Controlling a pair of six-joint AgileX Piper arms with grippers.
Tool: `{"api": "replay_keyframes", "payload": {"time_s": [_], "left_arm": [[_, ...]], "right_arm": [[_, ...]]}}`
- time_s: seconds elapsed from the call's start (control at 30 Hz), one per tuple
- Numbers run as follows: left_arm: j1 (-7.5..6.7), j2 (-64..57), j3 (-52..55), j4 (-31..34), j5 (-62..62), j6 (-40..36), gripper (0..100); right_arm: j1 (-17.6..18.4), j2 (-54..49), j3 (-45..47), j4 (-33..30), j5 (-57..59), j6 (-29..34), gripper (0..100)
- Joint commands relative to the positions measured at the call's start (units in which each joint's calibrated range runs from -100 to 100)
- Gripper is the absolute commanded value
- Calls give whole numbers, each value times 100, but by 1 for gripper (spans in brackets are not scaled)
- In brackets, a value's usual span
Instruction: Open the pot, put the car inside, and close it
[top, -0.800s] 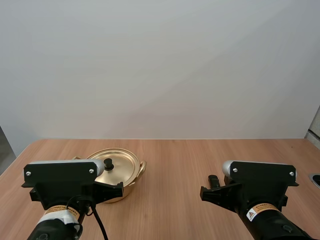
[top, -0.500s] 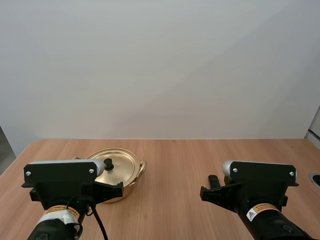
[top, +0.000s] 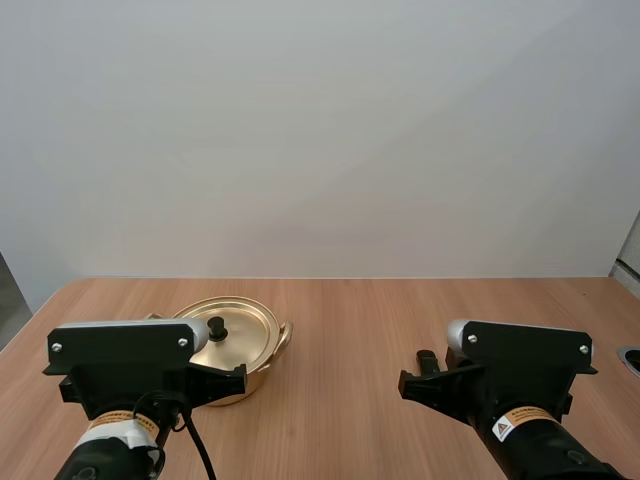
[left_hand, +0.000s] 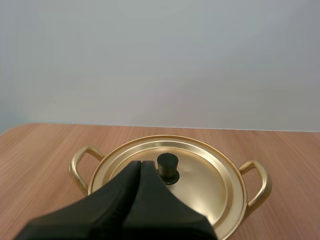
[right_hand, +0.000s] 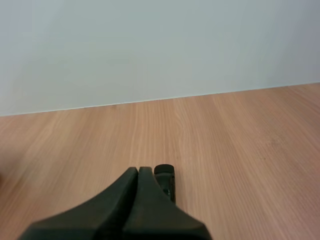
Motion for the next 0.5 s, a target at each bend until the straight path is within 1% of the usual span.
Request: {"api": "replay_keyframes", "payload": {"time_s": [0.0, 0.1, 0.2, 0.27, 0.33, 0.4, 0.47], "left_arm": [[2, 0, 0, -5, -77, 3, 0], [2, 0, 0, 20, -570, 3, 0], [2, 0, -390, 20, -1288, 3, 0], [2, 0, -722, 20, -1873, 37, 0], [2, 0, -1060, 20, -2372, 288, 0], [2, 0, -1518, 20, -2345, 521, 0], [2, 0, -1965, 20, -1734, 561, 0]], "right_arm": [[6, 0, 0, 252, 7, 5, 0], [6, 0, 0, 197, -147, 5, 0], [6, 0, 0, -148, -814, -39, 0], [6, 0, -115, -270, -1774, -39, 0], [6, 0, -252, -401, -2844, -49, 0], [6, 0, -414, -620, -3625, -49, 0], [6, 0, -681, -713, -4267, -83, 0]]}}
